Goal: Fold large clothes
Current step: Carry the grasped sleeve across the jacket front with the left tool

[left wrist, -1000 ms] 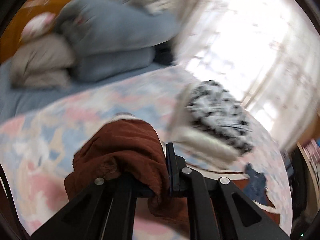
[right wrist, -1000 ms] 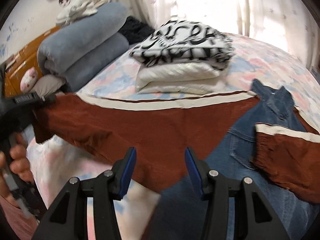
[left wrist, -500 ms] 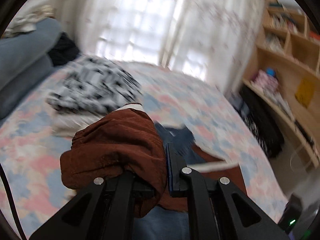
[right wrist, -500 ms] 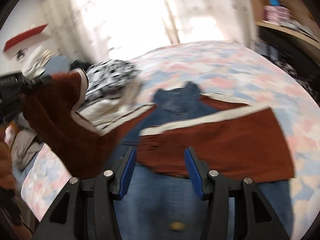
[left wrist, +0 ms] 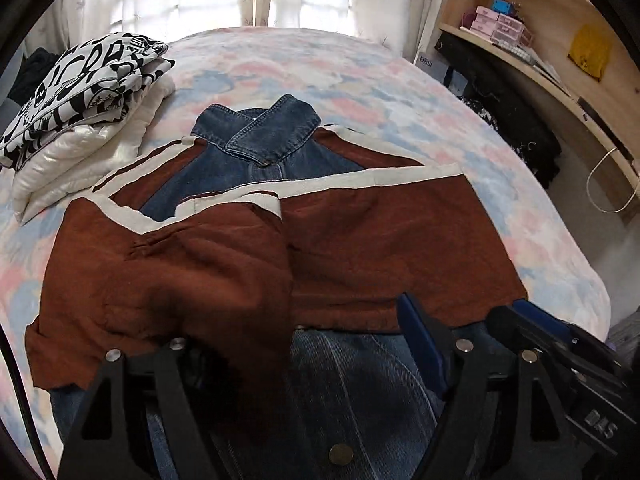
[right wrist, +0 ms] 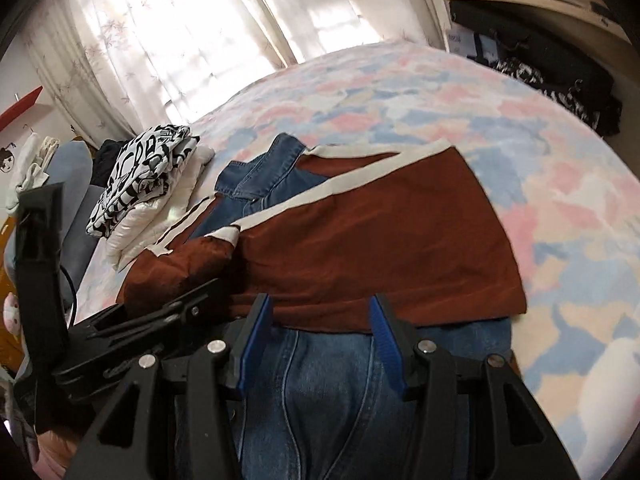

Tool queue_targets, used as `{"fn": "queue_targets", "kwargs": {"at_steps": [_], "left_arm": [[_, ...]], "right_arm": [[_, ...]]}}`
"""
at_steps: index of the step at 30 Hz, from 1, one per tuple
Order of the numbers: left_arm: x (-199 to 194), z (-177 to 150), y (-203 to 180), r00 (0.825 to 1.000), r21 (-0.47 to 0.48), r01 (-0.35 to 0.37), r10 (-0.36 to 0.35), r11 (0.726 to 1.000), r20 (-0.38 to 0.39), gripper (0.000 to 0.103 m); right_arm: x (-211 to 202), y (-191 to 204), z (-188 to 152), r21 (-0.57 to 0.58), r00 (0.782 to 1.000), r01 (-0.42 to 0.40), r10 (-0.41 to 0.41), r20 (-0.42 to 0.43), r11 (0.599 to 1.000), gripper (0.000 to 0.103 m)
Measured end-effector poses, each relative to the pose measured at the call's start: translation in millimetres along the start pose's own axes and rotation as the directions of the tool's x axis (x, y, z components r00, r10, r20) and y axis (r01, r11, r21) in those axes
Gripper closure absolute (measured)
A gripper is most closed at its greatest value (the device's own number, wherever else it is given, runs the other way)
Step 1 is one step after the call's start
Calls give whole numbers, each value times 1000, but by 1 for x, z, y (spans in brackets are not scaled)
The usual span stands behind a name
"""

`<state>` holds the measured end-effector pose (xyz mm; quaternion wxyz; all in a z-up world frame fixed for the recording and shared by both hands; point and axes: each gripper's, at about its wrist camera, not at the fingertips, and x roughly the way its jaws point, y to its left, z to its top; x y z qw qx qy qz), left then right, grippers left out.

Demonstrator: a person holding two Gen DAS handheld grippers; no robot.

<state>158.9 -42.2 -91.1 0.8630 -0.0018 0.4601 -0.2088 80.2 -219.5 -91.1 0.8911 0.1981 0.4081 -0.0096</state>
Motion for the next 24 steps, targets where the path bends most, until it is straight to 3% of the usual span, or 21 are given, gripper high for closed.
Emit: {"fn": "queue_targets", "kwargs": {"at_steps": [4, 7, 11, 15, 20, 24], "left_arm": [[-31, 6, 30, 999, -79, 42, -40, 996, 27, 27], [-56, 8, 56, 996, -143, 57, -48, 988, 71, 25], [-89, 3, 93, 990, -233, 39, -6, 972, 141, 18], [-106, -9, 136, 984, -314, -42, 94, 948, 150, 18], [-98, -29, 181, 963, -362, -231, 266, 903, 50, 18], [-80, -50, 203, 962, -392, -261, 272, 882, -27, 18]], "right_arm": [[6, 10, 1, -16, 999, -42, 42, -21, 999, 51], [8, 18, 0, -31, 997, -77, 76, -30, 997, 44], [12, 32, 1, -69, 993, -115, 112, -44, 991, 42], [11, 50, 5, -114, 988, -148, 143, -53, 982, 42], [15, 93, 6, -263, 983, -178, 160, -90, 948, 42], [27, 126, -3, -376, 978, -198, 158, -135, 905, 42]]}}
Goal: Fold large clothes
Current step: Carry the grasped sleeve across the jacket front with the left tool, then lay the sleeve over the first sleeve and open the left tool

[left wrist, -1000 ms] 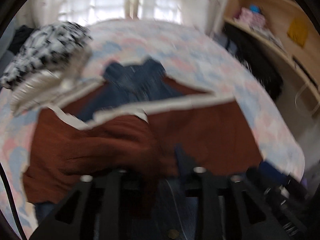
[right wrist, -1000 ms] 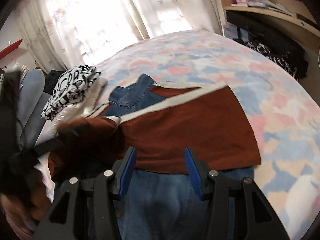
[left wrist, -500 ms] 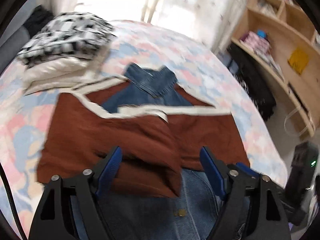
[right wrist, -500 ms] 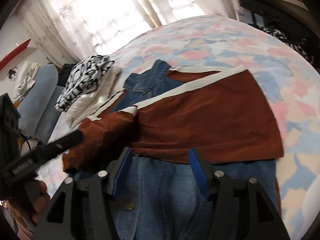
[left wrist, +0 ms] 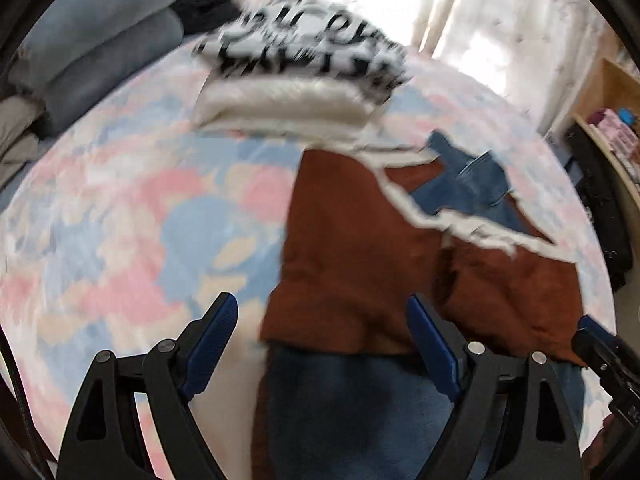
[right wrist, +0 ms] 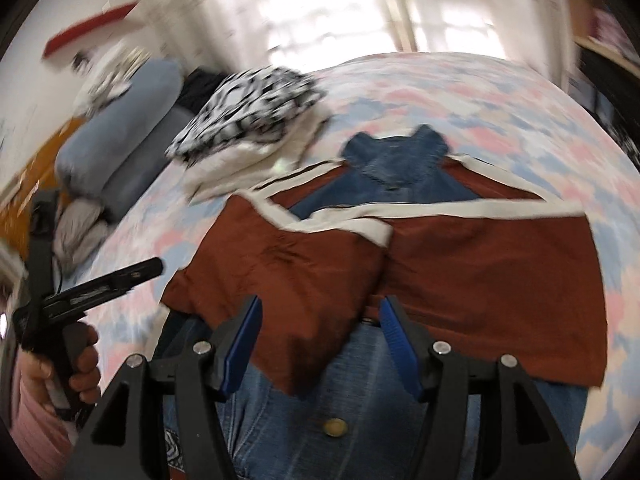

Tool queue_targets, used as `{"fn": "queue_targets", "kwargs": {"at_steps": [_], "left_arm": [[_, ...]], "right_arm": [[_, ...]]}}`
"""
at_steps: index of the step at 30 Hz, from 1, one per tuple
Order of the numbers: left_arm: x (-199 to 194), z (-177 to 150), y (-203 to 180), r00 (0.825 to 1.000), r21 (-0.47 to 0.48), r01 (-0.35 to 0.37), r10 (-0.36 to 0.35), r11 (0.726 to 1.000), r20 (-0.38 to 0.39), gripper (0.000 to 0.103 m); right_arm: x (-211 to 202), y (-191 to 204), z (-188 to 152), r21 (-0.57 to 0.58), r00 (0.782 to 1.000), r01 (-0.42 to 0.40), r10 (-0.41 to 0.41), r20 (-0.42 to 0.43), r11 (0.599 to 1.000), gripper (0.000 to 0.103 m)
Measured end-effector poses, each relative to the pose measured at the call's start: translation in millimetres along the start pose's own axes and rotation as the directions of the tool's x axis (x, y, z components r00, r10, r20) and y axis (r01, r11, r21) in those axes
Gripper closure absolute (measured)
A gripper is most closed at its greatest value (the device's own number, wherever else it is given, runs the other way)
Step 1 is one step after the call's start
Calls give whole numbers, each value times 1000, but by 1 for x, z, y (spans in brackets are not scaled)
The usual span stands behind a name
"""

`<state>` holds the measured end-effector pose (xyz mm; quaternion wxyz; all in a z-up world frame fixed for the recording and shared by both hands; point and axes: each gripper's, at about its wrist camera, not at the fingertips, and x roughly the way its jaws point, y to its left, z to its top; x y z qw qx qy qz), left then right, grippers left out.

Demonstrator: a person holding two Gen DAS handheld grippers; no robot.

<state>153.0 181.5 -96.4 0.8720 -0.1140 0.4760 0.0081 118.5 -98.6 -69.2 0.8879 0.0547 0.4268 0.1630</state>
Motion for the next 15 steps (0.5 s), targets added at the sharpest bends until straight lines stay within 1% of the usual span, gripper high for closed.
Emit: {"fn": "queue_targets", "kwargs": {"at_steps": [2, 6, 8, 10, 11, 12, 13, 14, 15], "left_arm": [[14, -8, 8, 999, -8, -13, 13, 1000, -43, 18], [30, -21, 12, 996, 9, -16, 17, 1000, -89, 18], [33, -29, 10, 994, 23, -12, 14, 1000, -110, 18], [35, -37, 8, 991, 40, -8, 13, 999, -130, 18], [36, -43, 6, 990, 59, 3, 5, 998, -142, 18], [36, -46, 4, 989, 72, 6, 4, 997, -148, 18], [35, -54, 2, 987, 91, 6, 8, 996, -159, 18], [35, -59, 0, 986, 104, 12, 6, 995, -165, 18], [35, -65, -1, 985, 118, 18, 3, 993, -172, 18]], "right_arm": [[17, 16, -1, -76, 999, 7, -10, -38, 997, 42], [49, 36, -6, -185, 992, 37, -59, -111, 982, 42], [66, 45, -11, -264, 982, 95, -134, -131, 960, 42], [80, 51, -15, -342, 965, 179, -232, -121, 923, 42], [85, 51, -16, -369, 955, 215, -273, -113, 904, 44], [86, 51, -15, -377, 951, 232, -291, -106, 897, 63], [85, 49, -12, -373, 952, 228, -287, -111, 900, 77], [82, 47, -6, -357, 955, 220, -275, -112, 908, 87], [73, 41, 3, -319, 963, 211, -252, -92, 924, 90]]}}
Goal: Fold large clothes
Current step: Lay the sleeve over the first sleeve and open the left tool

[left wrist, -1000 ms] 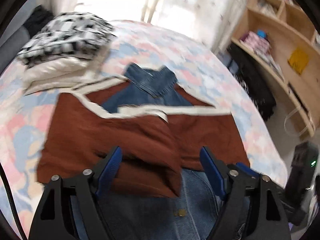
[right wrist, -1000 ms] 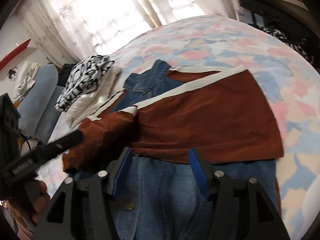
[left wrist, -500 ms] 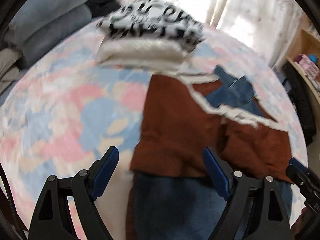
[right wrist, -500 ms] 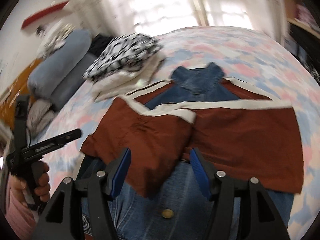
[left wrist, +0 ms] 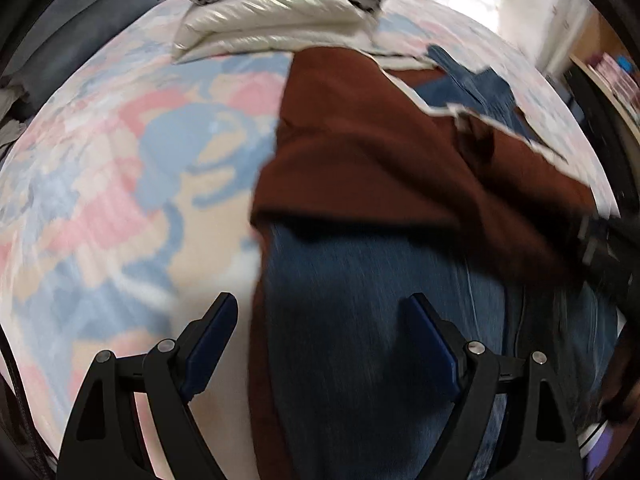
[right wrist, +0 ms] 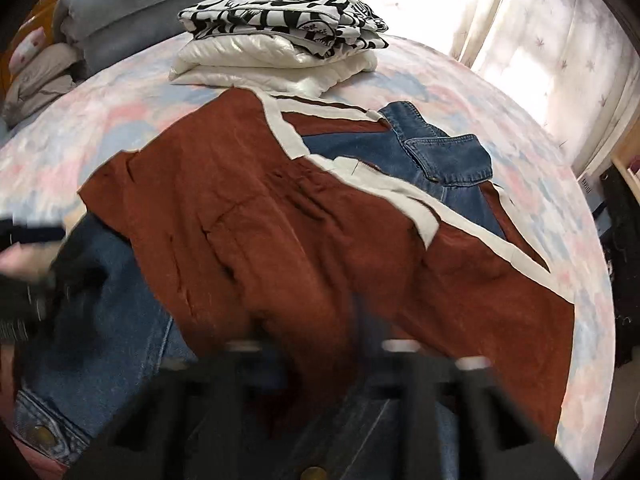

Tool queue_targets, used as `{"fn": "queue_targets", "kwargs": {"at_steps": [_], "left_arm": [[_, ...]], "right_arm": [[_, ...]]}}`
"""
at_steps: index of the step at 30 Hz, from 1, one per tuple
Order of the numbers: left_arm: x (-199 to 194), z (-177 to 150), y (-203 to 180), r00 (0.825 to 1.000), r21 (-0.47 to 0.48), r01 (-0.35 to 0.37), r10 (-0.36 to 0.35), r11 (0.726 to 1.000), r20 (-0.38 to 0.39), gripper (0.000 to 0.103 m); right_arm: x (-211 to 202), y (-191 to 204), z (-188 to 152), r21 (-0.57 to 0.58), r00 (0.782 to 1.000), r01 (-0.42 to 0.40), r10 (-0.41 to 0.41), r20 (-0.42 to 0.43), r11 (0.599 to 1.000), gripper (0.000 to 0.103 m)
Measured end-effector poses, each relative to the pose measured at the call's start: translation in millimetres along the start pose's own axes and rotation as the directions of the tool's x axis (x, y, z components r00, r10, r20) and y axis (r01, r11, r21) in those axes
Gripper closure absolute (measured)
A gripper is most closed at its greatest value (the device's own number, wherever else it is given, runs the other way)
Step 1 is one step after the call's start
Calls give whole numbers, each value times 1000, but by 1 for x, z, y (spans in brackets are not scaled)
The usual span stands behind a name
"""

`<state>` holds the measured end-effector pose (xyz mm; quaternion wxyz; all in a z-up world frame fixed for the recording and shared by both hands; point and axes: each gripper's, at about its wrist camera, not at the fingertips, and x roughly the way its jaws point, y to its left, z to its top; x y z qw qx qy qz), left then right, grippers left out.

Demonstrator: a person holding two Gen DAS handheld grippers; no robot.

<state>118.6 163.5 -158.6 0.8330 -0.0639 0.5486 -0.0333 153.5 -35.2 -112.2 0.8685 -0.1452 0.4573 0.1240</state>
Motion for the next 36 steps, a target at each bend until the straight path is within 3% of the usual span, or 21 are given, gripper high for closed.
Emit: {"fn": "queue_targets", "kwargs": {"at_steps": [3, 5, 6, 7, 9, 11, 12, 15, 17, 20, 24, 28, 33, 35, 36], "left_arm": [[-2, -12, -7, 1000, 36, 3, -3, 999, -8, 18], [-4, -21, -11, 1000, 72, -15, 15, 997, 1, 18], [-5, -23, -11, 1000, 79, -21, 20, 997, 5, 18], [-5, -25, -12, 1000, 88, -26, 26, 996, 6, 18], [-6, -28, -10, 1000, 79, -24, 24, 997, 4, 18], [-8, -27, -8, 1000, 71, -18, 18, 997, 6, 18], [-9, -27, -8, 1000, 72, -17, 16, 997, 9, 18], [-14, -25, -9, 999, 87, -21, 19, 996, 30, 18], [-16, -23, -11, 999, 96, -28, 24, 995, 44, 18], [-16, -16, -16, 997, 112, -45, 38, 993, 71, 18], [-10, 0, -20, 984, 132, -132, 115, 982, 134, 18], [9, 19, -18, 981, 114, -168, 155, 979, 115, 18], [26, 45, -11, 989, 36, -139, 137, 990, 62, 19], [29, 50, -12, 987, 22, -146, 144, 989, 72, 28], [30, 52, -11, 988, 10, -141, 140, 990, 70, 39]], "right_arm": [[-37, -38, 12, 150, 988, -39, 16, 155, 988, 92], [-71, -85, 6, 350, 950, -131, 16, 312, 927, 92], [-76, -98, 1, 408, 940, -160, 13, 340, 899, 92], [-78, -123, -14, 516, 935, -191, -4, 354, 835, 91], [-60, -151, -40, 655, 965, -159, -25, 262, 739, 81], [-29, -166, -70, 719, 993, -110, 46, 108, 686, 71], [-16, -169, -83, 736, 995, -95, 85, 51, 670, 71], [-3, -172, -109, 745, 986, -102, 168, -13, 659, 71], [-12, -173, -117, 736, 985, -122, 174, 5, 666, 70], [-24, -182, -115, 723, 985, -145, 164, 44, 676, 59], [-27, -187, -107, 713, 981, -182, 178, 82, 677, 58], [-24, -185, -101, 722, 977, -201, 193, 96, 662, 58], [-13, -185, -103, 737, 972, -210, 216, 88, 642, 58], [-8, -188, -107, 750, 971, -210, 225, 84, 627, 58], [-6, -189, -108, 755, 971, -208, 227, 81, 622, 58]]}}
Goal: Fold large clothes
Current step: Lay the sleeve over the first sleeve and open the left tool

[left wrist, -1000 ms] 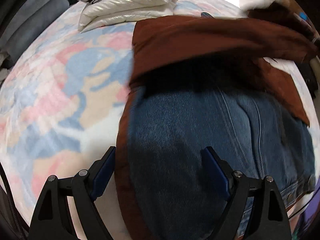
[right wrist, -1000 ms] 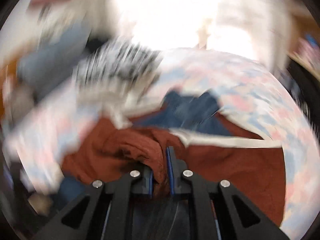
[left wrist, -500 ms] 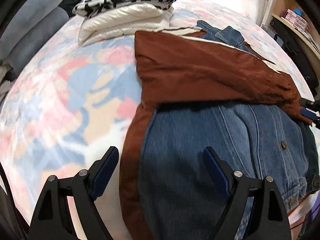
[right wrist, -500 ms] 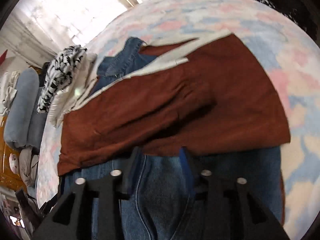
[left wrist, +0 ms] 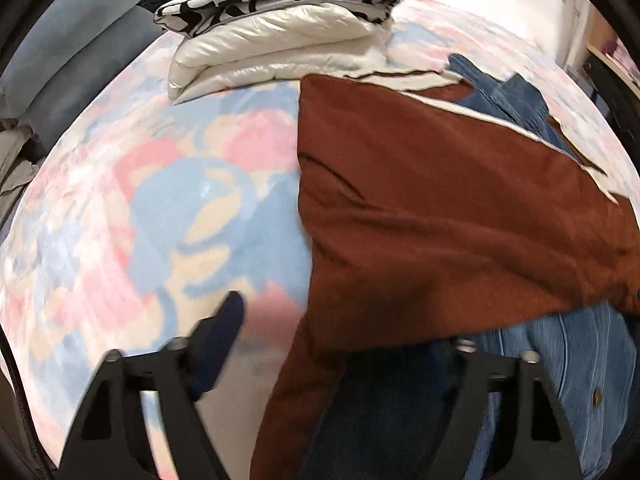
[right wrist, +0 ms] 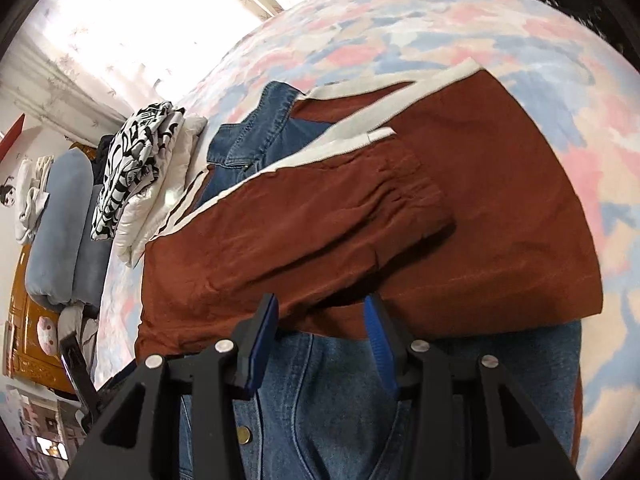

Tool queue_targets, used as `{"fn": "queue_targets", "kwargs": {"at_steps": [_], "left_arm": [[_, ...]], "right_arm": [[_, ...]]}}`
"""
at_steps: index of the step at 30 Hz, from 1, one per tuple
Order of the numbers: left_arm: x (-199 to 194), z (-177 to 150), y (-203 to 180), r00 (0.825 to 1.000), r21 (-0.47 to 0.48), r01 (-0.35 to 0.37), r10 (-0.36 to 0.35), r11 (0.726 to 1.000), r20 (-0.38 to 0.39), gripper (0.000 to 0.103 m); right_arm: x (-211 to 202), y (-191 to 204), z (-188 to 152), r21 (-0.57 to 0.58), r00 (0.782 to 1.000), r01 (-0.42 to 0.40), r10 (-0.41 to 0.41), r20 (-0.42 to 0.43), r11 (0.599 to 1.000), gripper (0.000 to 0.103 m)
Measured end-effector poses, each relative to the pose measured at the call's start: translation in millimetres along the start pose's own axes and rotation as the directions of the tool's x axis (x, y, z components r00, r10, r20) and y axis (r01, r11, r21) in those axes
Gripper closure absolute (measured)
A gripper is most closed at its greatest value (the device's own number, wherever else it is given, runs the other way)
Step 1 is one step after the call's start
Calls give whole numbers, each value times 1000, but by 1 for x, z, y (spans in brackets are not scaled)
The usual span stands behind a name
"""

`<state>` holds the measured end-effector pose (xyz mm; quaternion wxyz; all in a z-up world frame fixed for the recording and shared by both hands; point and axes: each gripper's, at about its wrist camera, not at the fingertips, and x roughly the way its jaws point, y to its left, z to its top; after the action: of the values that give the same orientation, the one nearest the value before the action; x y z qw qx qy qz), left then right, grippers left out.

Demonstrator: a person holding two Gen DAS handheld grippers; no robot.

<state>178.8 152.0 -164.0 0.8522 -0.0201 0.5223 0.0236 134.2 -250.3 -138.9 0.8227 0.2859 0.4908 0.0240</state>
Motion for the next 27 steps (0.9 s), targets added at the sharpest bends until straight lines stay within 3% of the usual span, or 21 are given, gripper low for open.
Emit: {"fn": "queue_targets", "kwargs": {"at_steps": [1, 2, 7, 10, 13, 19, 23, 27], "left_arm": [[2, 2, 2, 1000, -16, 4, -4, 1000, -7, 49], [5, 5, 5, 1000, -35, 6, -7, 999, -13, 52], [7, 1, 31, 1000, -120, 11, -12, 993, -8, 52], [7, -3, 42, 998, -135, 48, -51, 990, -20, 49], [-5, -7, 38, 999, -40, 44, -45, 998, -18, 39], [-45, -6, 34, 986, 84, 164, -166, 983, 20, 28], [-53, 16, 42, 982, 54, 176, -179, 983, 66, 24], [-29, 39, 44, 980, 6, 200, -200, 980, 23, 24]], "right_arm": [[2, -3, 1, 9, 1000, 1, -1, -3, 1000, 58], [3, -5, 2, 13, 1000, 3, -3, -2, 1000, 58], [3, -3, 4, -4, 1000, -4, 4, 9, 1000, 58], [6, -2, 4, -10, 1000, -1, 1, -12, 1000, 58], [3, -1, 5, -26, 1000, -1, 1, -15, 1000, 58], [-19, 2, 17, -53, 1000, -1, 2, 15, 999, 58], [-23, 2, 38, -81, 999, 37, -34, 38, 996, 45], [-4, -2, 58, -101, 999, 52, -52, 1, 994, 41]]}}
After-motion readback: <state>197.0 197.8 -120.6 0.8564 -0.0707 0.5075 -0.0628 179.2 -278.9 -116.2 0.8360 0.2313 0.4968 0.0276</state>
